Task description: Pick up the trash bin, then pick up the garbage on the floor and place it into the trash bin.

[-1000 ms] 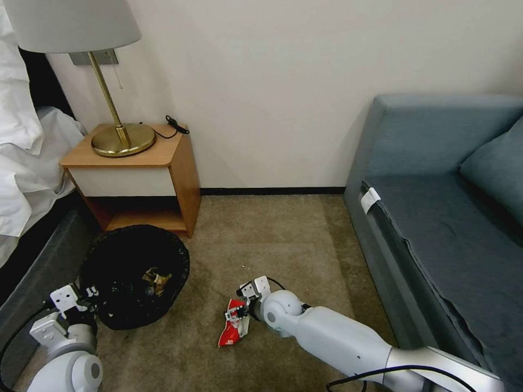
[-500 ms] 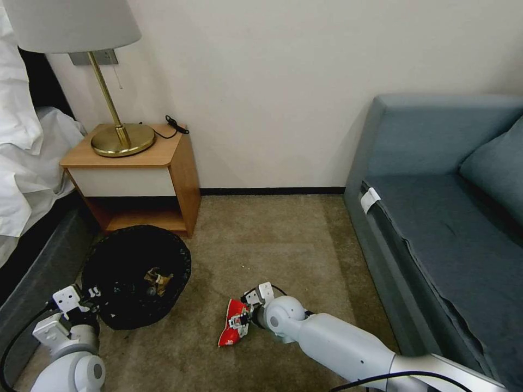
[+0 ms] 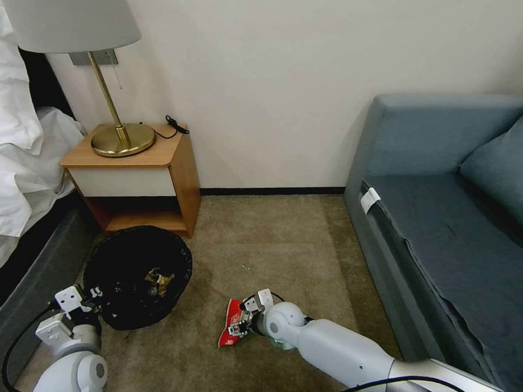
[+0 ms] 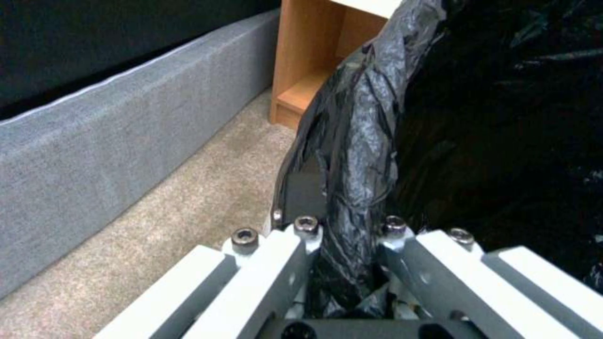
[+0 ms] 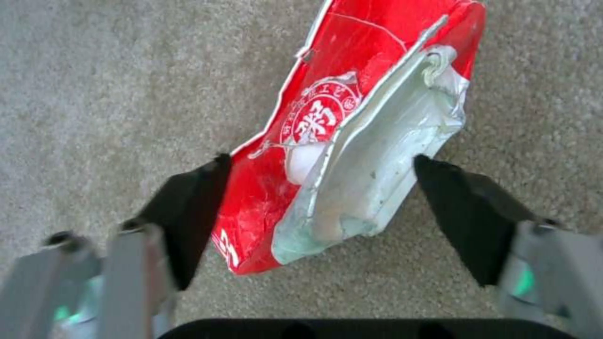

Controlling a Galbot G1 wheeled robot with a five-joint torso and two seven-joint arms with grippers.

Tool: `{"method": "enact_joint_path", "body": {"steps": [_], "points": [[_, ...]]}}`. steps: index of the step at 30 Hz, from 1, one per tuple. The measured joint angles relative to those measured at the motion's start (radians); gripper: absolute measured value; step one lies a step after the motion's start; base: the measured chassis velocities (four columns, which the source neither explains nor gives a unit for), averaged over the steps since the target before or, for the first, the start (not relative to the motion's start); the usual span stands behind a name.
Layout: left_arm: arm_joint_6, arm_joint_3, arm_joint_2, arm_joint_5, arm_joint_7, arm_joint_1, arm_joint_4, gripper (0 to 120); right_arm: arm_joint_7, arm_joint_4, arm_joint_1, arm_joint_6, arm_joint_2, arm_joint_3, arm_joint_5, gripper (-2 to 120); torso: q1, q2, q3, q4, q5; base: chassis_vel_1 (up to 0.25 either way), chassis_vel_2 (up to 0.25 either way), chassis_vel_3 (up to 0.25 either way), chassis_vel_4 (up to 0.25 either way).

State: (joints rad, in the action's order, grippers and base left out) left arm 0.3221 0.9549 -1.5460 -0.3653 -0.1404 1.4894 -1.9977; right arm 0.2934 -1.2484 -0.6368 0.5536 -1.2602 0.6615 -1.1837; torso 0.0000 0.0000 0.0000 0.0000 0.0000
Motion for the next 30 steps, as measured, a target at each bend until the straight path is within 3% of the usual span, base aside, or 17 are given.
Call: {"method": "enact_joint_path", "body": {"steps": [2, 11, 18, 19, 30], "points": [[0.0, 0.0, 0.0, 0.0, 0.0, 0.0, 0.0, 2, -0.001, 0.0, 0.0, 0.0, 0.0, 0.0, 0.0, 72, 0.0, 0.0, 0.0, 0.0, 0.0, 0.0, 0.0, 0.0, 0.0], [-0.002, -0.003, -0.005, 0.002, 0.0, 0.001, 0.0, 2, -0.012, 0.005, -0.003, -0.008, 0.0, 0.001, 0.029, 32, 0.0, 0.0, 0.0, 0.0, 0.0, 0.0, 0.0, 0.0, 0.0], [-0.004, -0.004, -0.004, 0.002, 0.0, 0.002, 0.0, 2, -0.012, 0.001, -0.003, -0.012, 0.003, 0.0, 0.032, 12, 0.0, 0.0, 0.0, 0.0, 0.0, 0.0, 0.0, 0.0, 0.0], [-0.004, -0.003, -0.003, 0.002, 0.0, 0.002, 0.0, 2, -0.012, 0.0, -0.002, -0.014, 0.004, -0.001, 0.036, 5, 0.0, 0.0, 0.0, 0.0, 0.0, 0.0, 0.0, 0.0, 0.0], [-0.005, -0.005, -0.001, 0.001, 0.0, -0.002, 0.009, 2, -0.015, -0.023, -0.002, -0.025, 0.023, -0.012, 0.056, 0, 0.0, 0.0, 0.0, 0.0, 0.0001, 0.0, 0.0, 0.0, 0.0]]}}
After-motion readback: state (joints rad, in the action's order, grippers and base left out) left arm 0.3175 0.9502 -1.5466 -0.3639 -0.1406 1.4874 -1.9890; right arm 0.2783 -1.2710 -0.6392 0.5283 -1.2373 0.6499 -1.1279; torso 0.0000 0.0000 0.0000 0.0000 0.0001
